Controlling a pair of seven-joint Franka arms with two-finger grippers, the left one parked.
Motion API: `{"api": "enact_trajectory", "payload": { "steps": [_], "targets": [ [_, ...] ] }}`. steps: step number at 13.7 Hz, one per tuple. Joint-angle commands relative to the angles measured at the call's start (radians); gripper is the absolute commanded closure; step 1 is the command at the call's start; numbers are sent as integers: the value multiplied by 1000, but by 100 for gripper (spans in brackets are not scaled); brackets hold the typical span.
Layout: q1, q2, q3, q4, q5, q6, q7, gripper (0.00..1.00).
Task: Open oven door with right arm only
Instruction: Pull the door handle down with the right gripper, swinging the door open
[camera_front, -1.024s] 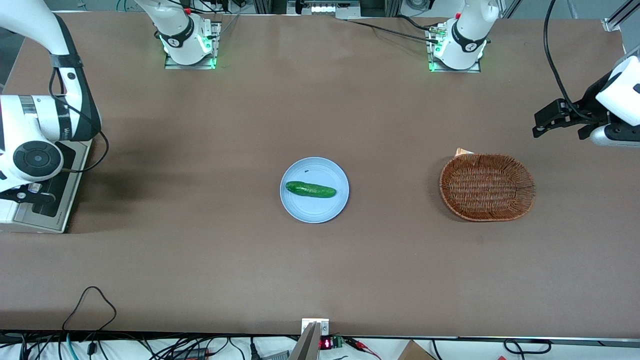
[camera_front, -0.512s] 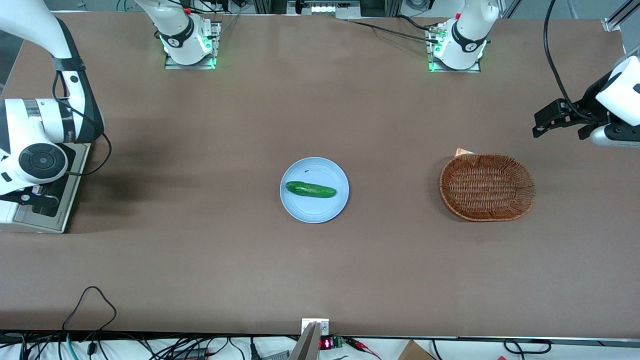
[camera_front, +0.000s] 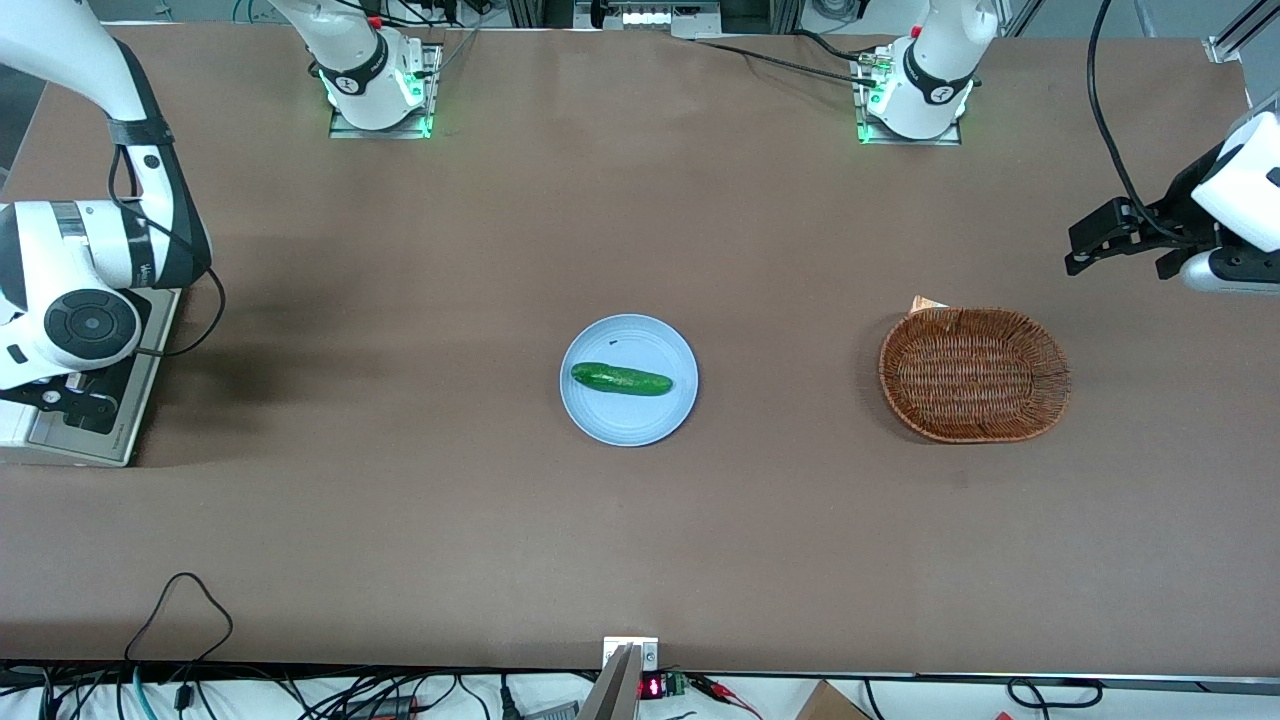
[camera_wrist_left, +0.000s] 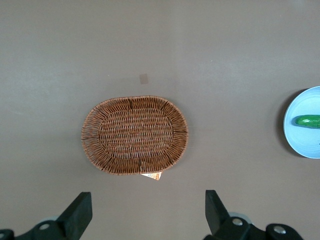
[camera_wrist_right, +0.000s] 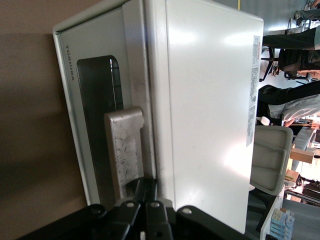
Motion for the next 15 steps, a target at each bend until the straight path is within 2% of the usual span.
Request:
{"api": "enact_trajectory", "payload": {
  "steps": [1,3,5,10,15],
  "targets": [
    [2,35,6,5,4,46,30,100],
    [4,36,10,5,16,48,39,100],
    [7,35,10,5,56,67,40,100],
    [7,38,12,-3,60,77,40,100],
    [9,44,12,-17,96,110,40,100]
  ]
}}
